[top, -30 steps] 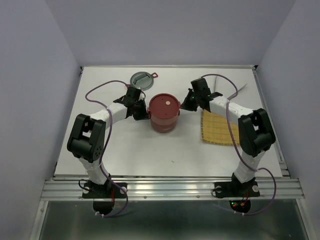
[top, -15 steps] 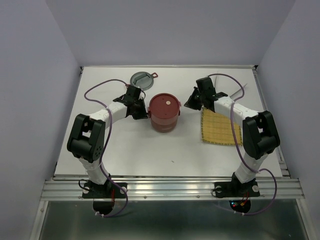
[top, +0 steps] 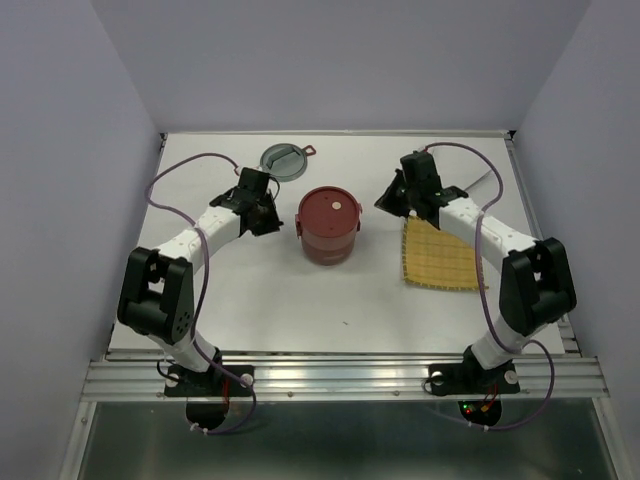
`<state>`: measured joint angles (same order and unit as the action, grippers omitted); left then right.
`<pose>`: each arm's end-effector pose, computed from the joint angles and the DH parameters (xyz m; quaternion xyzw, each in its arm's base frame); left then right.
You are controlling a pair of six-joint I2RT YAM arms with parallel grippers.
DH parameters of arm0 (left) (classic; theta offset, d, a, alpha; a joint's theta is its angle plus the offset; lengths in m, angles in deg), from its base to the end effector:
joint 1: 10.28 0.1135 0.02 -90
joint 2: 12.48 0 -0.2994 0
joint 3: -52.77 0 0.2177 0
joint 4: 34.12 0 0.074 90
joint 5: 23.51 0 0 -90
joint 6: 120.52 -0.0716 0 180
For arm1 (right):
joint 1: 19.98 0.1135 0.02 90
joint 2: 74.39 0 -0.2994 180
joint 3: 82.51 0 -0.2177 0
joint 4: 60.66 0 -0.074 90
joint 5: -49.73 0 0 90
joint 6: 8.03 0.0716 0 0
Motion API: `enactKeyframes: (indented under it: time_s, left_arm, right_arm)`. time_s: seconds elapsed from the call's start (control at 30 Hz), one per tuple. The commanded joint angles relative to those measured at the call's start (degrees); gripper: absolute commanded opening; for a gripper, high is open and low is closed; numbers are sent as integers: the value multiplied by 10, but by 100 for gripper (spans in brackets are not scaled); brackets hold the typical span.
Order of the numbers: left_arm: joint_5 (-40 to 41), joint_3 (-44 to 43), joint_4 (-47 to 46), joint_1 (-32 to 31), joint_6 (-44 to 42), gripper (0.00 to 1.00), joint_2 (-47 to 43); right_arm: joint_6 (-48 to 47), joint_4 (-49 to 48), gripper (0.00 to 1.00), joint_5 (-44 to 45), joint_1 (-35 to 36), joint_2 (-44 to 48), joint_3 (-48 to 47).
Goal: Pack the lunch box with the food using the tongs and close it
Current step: Close the fastener on the packing box.
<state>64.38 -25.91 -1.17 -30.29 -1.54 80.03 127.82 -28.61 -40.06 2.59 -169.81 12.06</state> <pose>0.3225 -0.1202 0.2545 -0.0659 0.9272 -0.1682 0.3280 0.3425 0.1421 0.2763 0.1851 0.8947 0.2271 0.3370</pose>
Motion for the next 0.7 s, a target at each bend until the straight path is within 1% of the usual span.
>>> enactKeyframes:
  time_s: [0.0,0.1,0.13,0.2,0.23,0.27,0.3,0.33,0.37,0.4,0.5,0.63,0.67]
  left_arm:
    - [37,-7,-2,10,-3,0,-72]
    - [24,-5,-23,10,-3,0,-101]
    - [5,-3,-29,9,-3,0,-109]
    - [-12,-6,-28,10,-7,0,-110]
    - [-16,-10,-25,9,-8,0,-107]
    - [-24,-13,-21,9,-11,0,-105]
    - [-29,-14,-18,10,-13,0,-105]
    - [-32,-14,-15,9,-14,0,-105]
    - [-38,-11,-15,9,-14,0,-106]
    - [-40,-9,-16,8,-12,0,-112]
    - [-43,2,-17,4,-3,0,-121]
    - [-49,11,-17,1,5,0,-131]
    - [-51,13,-18,-2,6,0,-131]
  right_arm:
    - [-35,-14,1,53,9,79,-22]
    - [-68,-4,1,50,35,91,-57]
    - [-76,16,1,47,55,87,-74]
    - [-112,41,1,46,82,57,-133]
    - [-122,73,1,50,97,43,-156]
    - [-145,85,1,54,126,17,-199]
    - [-155,100,1,57,139,0,-224]
    - [-164,137,1,63,151,-17,-248]
    - [-182,152,1,75,175,-32,-270]
    - [-190,169,1,82,184,-62,-313]
    - [-209,231,1,95,208,-113,-379]
    - [-217,277,1,114,220,-148,-435]
    - [-218,277,1,115,220,-148,-436]
